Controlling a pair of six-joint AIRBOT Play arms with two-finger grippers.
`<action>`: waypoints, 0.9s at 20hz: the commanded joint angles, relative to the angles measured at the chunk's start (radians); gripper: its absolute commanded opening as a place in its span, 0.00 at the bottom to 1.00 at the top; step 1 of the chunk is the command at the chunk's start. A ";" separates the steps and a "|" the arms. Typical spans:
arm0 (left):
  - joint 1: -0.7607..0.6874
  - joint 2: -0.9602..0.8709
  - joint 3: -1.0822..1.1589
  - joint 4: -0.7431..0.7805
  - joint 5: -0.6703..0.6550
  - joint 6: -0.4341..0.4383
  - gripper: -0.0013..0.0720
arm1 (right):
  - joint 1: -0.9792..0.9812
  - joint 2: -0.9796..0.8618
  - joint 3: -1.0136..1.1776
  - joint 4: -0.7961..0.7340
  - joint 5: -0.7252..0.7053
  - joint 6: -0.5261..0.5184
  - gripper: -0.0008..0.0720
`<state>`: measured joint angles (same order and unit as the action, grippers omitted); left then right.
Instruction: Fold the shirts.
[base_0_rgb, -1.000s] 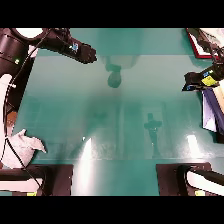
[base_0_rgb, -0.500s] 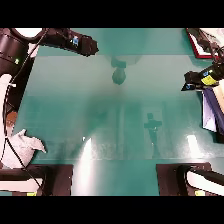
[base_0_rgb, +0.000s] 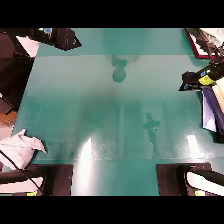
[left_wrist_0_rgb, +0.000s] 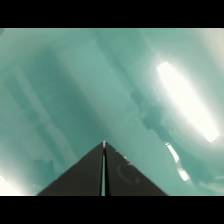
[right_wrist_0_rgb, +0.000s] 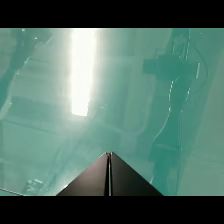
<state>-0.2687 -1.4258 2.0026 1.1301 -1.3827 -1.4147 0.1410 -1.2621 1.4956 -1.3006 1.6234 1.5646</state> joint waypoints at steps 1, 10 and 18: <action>0.008 0.017 0.000 0.228 -0.235 -0.062 0.05 | 0.013 0.000 0.000 0.000 -0.003 -0.003 0.03; 0.008 0.338 -0.613 0.909 -0.406 -0.247 0.93 | 0.013 0.000 0.000 -0.003 -0.055 -0.003 0.03; 0.241 0.383 -1.171 0.856 -0.272 -0.360 0.93 | 0.013 0.000 0.000 -0.004 -0.076 -0.022 0.03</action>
<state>-0.1143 -1.0542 0.9764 1.9987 -1.6993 -1.7451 0.1532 -1.2621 1.4956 -1.3045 1.5539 1.5501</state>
